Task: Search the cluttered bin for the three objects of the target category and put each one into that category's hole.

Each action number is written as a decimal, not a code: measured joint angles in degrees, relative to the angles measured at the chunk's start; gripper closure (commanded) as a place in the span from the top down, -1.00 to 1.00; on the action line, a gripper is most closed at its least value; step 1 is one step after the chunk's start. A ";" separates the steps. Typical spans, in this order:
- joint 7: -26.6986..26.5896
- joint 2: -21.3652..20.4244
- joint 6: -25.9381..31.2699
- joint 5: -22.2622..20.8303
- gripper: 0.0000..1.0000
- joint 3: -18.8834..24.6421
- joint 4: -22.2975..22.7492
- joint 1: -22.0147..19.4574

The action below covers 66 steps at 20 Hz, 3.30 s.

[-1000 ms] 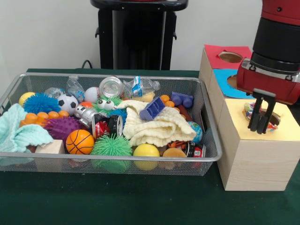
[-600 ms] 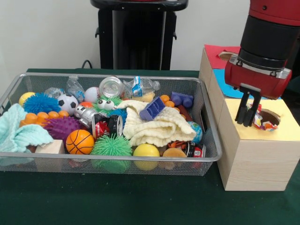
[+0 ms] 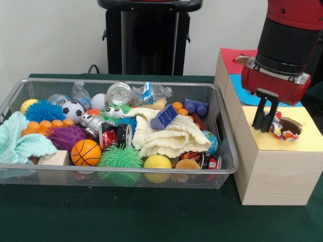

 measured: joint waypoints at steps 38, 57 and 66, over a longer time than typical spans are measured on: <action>2.80 4.73 -1.37 2.85 -1.00 -1.42 -0.46 5.16; 2.80 -1.71 -1.34 2.79 -1.00 -0.74 -0.27 3.13; 2.80 -4.00 -0.46 -0.48 -1.00 -0.75 -2.17 -0.17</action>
